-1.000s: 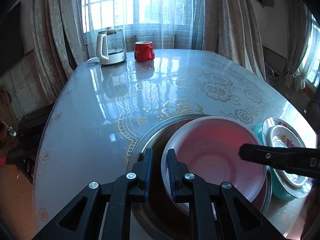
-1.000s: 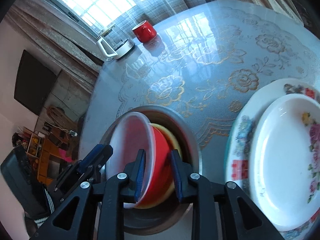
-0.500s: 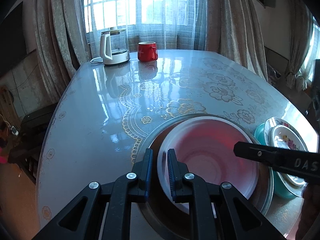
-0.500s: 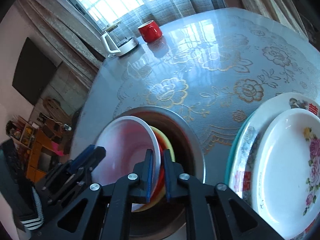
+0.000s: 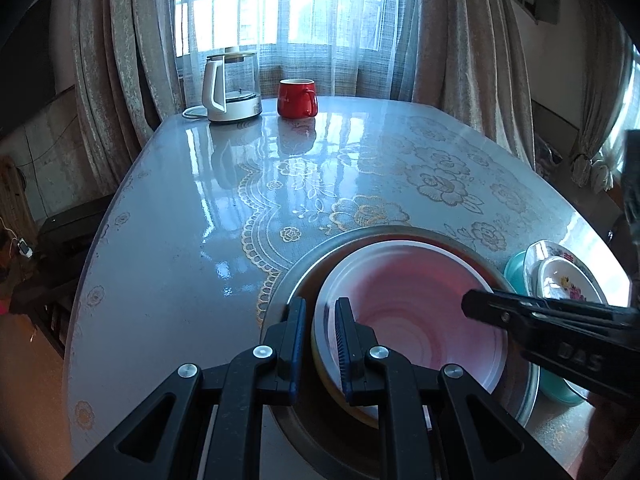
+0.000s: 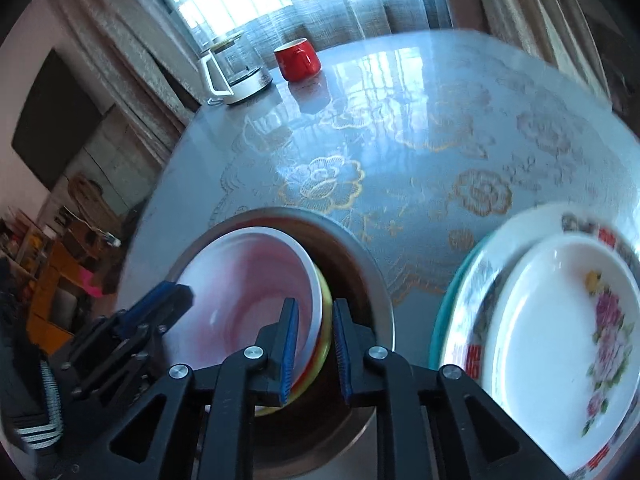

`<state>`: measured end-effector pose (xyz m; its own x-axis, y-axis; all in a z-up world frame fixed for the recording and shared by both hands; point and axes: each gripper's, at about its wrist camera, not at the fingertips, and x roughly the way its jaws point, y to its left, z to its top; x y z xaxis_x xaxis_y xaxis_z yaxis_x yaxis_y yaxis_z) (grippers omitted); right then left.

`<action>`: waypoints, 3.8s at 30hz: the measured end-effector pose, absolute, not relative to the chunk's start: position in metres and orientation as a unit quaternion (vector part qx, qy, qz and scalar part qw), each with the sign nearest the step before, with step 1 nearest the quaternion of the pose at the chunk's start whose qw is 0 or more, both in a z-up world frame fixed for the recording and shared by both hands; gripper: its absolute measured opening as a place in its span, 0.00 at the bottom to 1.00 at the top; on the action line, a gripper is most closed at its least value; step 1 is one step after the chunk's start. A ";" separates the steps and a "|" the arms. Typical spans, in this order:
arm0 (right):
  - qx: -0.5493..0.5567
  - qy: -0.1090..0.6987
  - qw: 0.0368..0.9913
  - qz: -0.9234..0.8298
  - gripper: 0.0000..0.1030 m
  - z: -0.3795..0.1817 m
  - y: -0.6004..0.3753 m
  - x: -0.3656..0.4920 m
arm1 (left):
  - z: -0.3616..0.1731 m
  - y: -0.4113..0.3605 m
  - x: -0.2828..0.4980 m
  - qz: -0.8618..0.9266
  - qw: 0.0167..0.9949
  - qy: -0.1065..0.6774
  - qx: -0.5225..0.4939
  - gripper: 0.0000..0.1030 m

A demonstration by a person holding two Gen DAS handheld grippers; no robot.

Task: Organize plates and bowls
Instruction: 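Lower the red bowl into the yellow bowl with both grippers, then open both grippers to release the red bowl rim, then grasp the steel bowl rim with both grippers, then lift the nested steel bowl with both grippers and carry it over the plates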

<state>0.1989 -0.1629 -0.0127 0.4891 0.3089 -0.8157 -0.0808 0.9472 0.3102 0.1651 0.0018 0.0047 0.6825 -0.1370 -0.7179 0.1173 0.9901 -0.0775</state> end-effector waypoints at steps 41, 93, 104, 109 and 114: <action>0.240 0.493 0.830 0.099 0.40 -0.010 -0.212 0.144 | 0.002 0.060 0.125 -0.044 0.900 0.412 -0.138 0.77; 0.157 0.522 0.832 0.098 0.17 -0.030 -0.172 0.169 | -0.003 0.027 0.141 -0.088 0.871 0.483 -0.026 0.26; 0.144 0.528 0.832 0.098 0.18 -0.032 -0.166 0.173 | -0.003 0.023 0.141 -0.101 0.871 0.480 -0.022 0.32; 0.146 0.524 0.833 0.102 0.17 -0.032 -0.166 0.171 | -0.005 0.027 0.136 -0.101 0.879 0.464 -0.041 0.30; 0.152 0.517 0.836 0.106 0.17 -0.032 -0.169 0.166 | -0.006 0.027 0.131 -0.097 0.889 0.446 -0.040 0.30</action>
